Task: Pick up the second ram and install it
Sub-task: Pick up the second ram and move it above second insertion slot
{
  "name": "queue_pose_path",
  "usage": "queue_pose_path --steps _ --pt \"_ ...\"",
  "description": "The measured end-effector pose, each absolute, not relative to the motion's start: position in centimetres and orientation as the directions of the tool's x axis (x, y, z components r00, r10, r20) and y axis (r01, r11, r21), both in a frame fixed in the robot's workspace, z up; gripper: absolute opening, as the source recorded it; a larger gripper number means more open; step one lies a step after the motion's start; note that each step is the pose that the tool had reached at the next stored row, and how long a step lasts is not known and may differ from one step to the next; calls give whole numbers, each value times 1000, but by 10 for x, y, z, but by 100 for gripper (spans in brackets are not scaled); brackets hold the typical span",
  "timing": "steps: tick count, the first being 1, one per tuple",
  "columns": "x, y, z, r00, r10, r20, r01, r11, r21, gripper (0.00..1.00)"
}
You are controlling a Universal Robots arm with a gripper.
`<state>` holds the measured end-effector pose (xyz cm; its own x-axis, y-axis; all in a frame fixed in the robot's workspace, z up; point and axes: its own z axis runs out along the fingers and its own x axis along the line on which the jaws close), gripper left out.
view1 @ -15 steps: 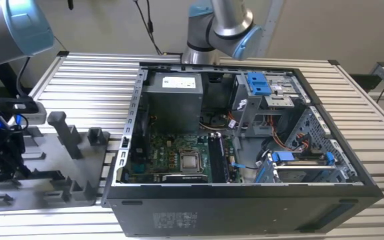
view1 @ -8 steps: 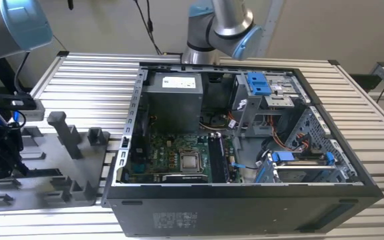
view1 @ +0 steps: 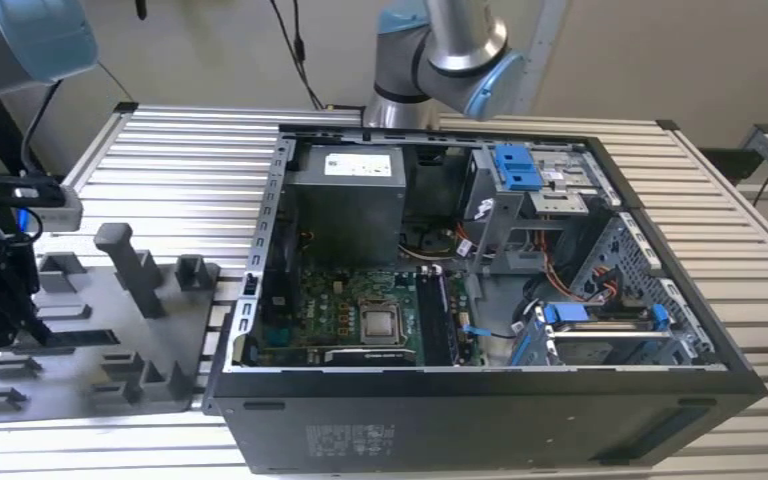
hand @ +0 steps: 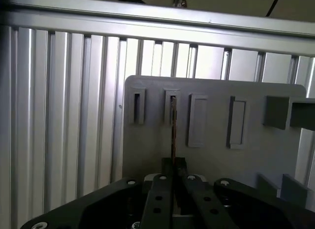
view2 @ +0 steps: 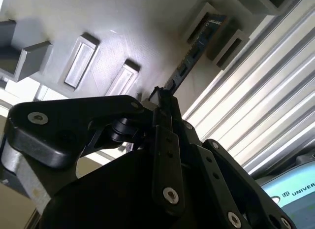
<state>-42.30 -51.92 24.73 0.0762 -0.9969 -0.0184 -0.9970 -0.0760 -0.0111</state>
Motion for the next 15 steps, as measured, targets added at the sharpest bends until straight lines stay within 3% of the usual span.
queue_pose_path --steps 15 --pt "-423 -519 282 76 -997 -19 -997 -76 -10 14"
